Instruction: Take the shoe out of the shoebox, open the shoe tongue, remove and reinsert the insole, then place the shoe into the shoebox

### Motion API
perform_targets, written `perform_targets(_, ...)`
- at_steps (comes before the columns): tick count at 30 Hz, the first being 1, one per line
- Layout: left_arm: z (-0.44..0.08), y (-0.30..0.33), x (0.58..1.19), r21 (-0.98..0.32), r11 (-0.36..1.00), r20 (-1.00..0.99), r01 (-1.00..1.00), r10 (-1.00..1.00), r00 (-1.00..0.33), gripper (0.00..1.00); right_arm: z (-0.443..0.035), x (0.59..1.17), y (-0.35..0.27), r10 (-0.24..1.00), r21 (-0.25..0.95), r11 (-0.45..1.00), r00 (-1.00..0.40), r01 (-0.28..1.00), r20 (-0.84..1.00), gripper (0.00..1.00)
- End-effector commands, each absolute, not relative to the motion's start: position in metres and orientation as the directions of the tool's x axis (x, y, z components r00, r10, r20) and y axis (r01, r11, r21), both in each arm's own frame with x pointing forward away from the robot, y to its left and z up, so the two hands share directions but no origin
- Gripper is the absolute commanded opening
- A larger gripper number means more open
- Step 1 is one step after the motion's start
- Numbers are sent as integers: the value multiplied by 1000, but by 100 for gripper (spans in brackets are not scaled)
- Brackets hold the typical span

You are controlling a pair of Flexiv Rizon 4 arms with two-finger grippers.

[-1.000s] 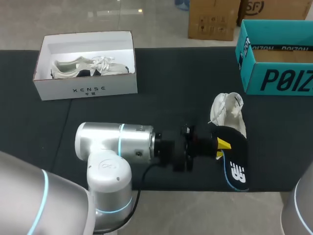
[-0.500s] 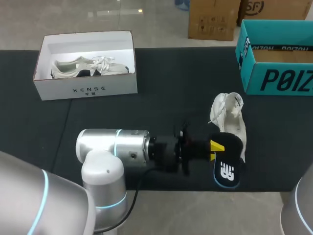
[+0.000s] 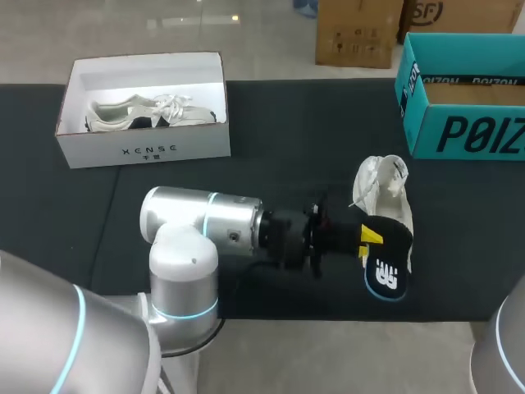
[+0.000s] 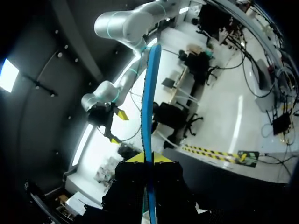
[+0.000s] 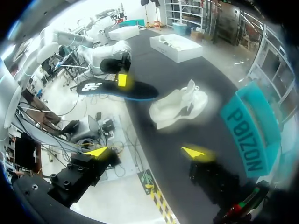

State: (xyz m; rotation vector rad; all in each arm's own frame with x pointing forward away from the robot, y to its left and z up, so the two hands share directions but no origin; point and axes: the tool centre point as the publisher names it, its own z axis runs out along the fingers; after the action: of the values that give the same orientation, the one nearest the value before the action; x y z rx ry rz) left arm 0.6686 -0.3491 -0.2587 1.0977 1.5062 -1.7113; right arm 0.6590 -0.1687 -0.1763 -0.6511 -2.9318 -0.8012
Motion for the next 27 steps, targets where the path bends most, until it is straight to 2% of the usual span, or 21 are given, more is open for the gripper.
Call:
perform_targets(1,-241,-329,658,-486,-86,-871,870,128,-474,0,-177,658,-169,388,478,780,-911,404,138,100)
perform_targets(10,-250,-320,645,-516,-47,-854,855,106,-509,0,-177,658,-169,388,478,780,-911,404,138,100)
perform_targets(27,-265,-359,686,-475,-169,-880,864,80,-468,0,-177,658,-169,388,478,780,-911,404,138,100)
